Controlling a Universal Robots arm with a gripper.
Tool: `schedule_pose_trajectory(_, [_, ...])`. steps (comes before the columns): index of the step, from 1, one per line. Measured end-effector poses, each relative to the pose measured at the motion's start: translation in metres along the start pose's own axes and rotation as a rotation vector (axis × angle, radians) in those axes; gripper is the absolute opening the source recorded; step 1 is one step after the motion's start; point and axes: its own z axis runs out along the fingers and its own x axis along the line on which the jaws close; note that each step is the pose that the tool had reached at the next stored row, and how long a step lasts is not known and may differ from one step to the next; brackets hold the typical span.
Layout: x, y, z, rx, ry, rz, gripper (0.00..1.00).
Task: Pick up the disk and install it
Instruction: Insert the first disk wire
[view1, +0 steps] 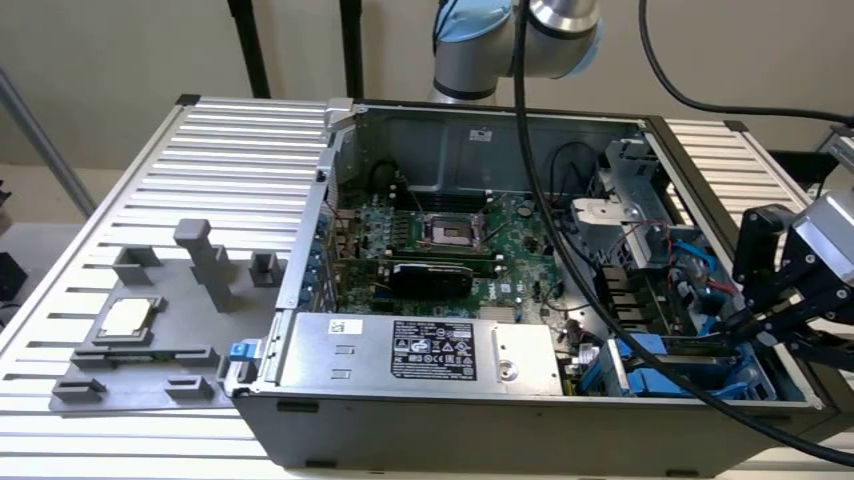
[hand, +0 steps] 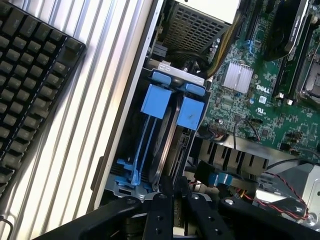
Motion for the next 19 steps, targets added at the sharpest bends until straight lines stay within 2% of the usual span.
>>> schedule_pose_trajectory(5, [-0.005,0.0163,0.0004,-0.0009,0.0001,-0.002,0.16])
schedule_pose_trajectory(8, [-0.007,0.0240,0.0011,-0.0036,-0.0009,-0.001,0.16])
schedule_pose_trajectory(11, [-0.007,0.0256,0.0013,-0.0055,-0.0017,0.009,0.16])
schedule_pose_trajectory(13, [-0.008,0.0257,0.0013,-0.0047,-0.0018,0.025,0.16])
schedule_pose_trajectory(19, [-0.008,0.0257,0.0016,0.0054,-0.0045,0.106,0.16])
